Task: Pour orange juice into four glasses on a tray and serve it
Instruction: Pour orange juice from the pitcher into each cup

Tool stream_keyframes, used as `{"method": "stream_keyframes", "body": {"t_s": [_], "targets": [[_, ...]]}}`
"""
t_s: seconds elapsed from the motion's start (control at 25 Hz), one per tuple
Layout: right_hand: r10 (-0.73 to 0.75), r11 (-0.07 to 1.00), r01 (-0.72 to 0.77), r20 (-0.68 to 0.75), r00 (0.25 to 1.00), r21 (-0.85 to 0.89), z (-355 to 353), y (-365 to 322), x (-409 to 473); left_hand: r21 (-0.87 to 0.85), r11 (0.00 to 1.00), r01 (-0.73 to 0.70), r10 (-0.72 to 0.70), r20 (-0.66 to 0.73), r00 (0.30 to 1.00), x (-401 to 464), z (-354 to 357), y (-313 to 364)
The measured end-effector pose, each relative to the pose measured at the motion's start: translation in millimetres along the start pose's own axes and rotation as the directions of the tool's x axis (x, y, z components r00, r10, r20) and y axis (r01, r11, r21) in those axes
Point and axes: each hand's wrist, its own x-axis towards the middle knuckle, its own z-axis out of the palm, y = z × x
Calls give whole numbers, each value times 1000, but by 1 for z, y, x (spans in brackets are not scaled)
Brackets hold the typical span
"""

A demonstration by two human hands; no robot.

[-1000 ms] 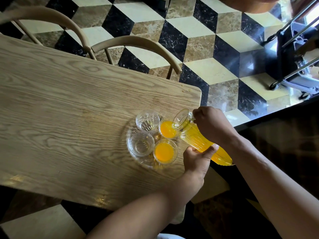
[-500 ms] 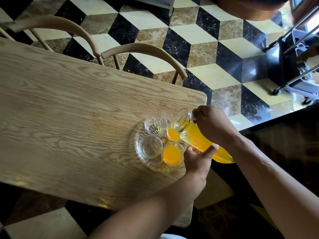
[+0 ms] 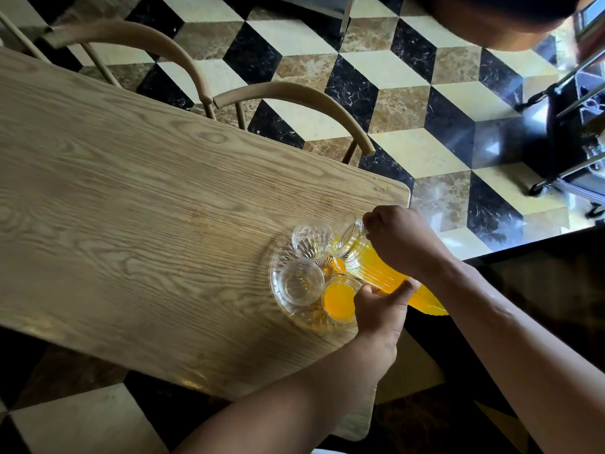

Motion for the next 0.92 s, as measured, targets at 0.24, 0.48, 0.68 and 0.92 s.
{"method": "stream_keyframes", "body": {"t_s": [0.24, 0.48, 0.68, 0.92], "targets": [[-49, 996, 51, 24, 998, -70, 5, -8, 8, -57, 997, 54, -53, 28, 998, 8, -2, -3], [-41, 995, 43, 29, 999, -90, 10, -17, 15, -123, 988, 97, -91, 48, 995, 12, -4, 4], [-17, 992, 23, 46, 999, -121, 13, -23, 21, -161, 980, 116, -108, 58, 992, 12, -4, 8], [3, 990, 5, 61, 998, -141, 13, -28, 24, -146, 980, 137, -127, 71, 989, 12, -4, 9]]}}
